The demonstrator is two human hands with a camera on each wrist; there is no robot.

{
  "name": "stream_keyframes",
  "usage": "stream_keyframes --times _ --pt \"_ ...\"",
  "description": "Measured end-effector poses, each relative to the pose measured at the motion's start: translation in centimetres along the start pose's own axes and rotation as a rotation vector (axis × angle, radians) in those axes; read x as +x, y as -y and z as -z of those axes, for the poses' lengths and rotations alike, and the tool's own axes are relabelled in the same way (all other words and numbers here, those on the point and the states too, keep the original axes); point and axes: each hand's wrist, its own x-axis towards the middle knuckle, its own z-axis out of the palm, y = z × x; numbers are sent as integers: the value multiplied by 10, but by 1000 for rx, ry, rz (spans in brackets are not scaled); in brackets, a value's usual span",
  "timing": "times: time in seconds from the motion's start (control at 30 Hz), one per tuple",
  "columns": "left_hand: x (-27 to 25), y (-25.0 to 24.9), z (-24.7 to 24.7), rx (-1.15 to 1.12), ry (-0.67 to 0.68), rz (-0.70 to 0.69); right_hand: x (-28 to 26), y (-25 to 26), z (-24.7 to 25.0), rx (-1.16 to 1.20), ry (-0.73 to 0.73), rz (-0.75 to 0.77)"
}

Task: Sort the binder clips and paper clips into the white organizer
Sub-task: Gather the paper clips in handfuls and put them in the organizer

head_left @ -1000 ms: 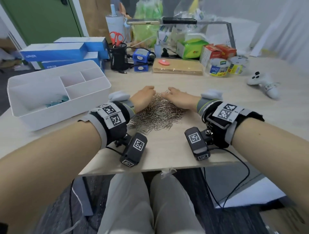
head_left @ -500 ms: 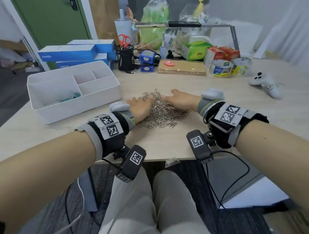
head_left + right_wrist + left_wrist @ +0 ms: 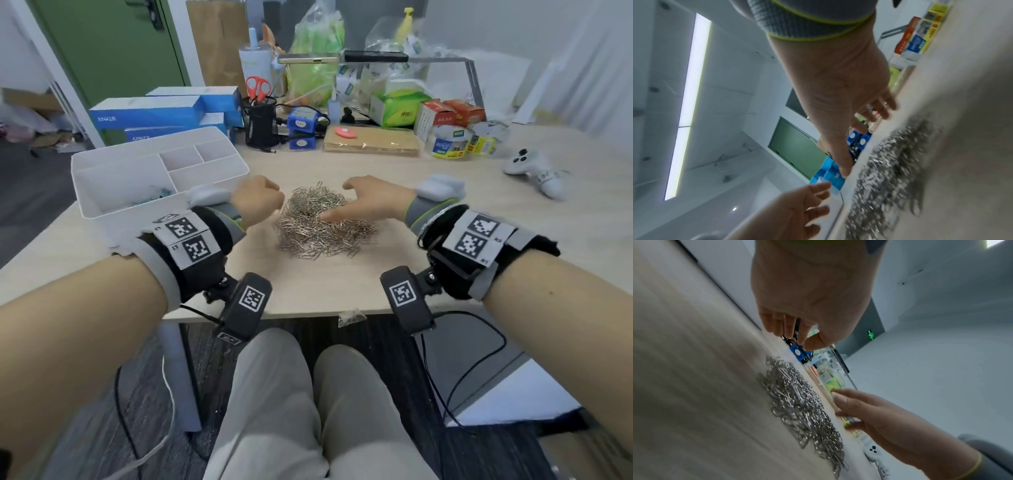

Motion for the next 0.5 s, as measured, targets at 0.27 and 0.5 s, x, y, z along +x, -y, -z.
stream_keyframes --times 0.27,0.5 --pt "11 22 19 63 -344 99 -3 0 -6 -88 221 -159" --pt "19 22 19 246 -202 99 1 10 -10 -42 186 -109"
